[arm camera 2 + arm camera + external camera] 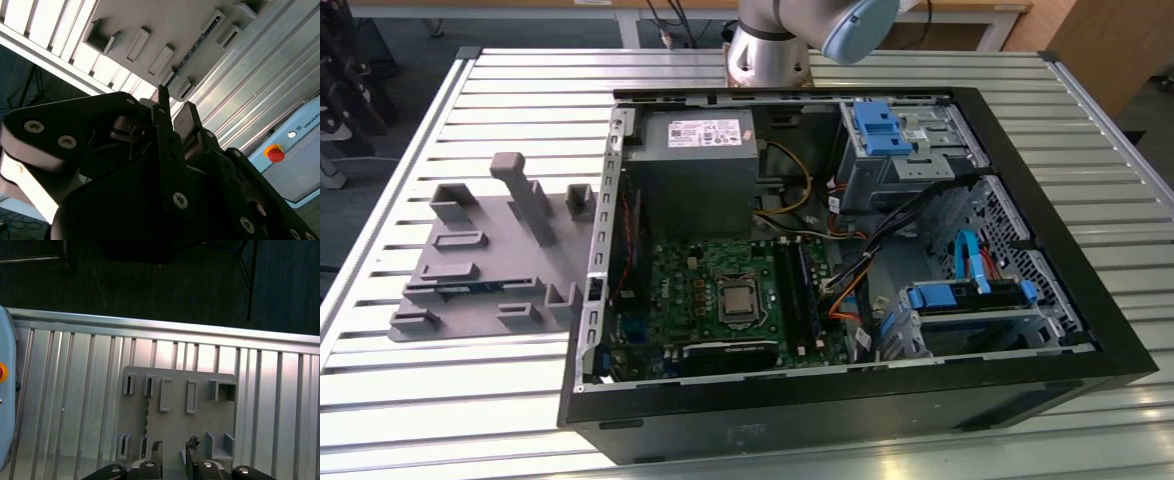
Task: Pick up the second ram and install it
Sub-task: 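Pick up the second ram and move it above second insertion slot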
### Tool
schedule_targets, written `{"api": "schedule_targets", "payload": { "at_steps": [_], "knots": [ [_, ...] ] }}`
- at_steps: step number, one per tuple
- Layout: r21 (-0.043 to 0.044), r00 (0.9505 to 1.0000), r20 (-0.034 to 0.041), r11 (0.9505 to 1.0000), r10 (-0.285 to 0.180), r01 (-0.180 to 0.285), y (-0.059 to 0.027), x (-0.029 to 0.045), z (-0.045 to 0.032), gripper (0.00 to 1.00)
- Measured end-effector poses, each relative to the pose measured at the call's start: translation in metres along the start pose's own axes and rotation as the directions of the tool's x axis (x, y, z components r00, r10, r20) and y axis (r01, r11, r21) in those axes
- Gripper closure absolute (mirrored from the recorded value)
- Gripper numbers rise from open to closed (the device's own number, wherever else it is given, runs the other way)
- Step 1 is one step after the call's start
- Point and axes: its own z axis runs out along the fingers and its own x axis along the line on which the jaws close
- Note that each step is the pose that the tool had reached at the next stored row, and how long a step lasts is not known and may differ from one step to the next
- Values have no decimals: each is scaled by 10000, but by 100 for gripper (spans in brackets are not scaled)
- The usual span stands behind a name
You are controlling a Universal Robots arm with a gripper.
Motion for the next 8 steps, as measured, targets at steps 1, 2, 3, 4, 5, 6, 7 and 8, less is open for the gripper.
{"api": "schedule_targets", "payload": {
  "at_steps": [1, 2, 3, 4, 5, 6, 7, 8],
  "knots": [
    [0, 10000, 0, 10000, -3, 3, 0, 0, 0, 71],
    [0, 10000, 0, 10000, -7, 7, 0, 0, 0, 71],
    [0, 10000, -1, 10000, -10, 10, 0, 0, 0, 64],
    [0, 10000, -1, 10000, -14, 14, 0, 0, 0, 64],
    [0, 10000, -1, 10000, -17, 17, 0, 0, 0, 64],
    [0, 10000, -1, 10000, -21, 21, 0, 0, 0, 64],
    [0, 10000, -1, 10000, -24, 24, 0, 0, 0, 64],
    [0, 10000, -2, 10000, -28, 28, 0, 0, 0, 64]
  ]
}}
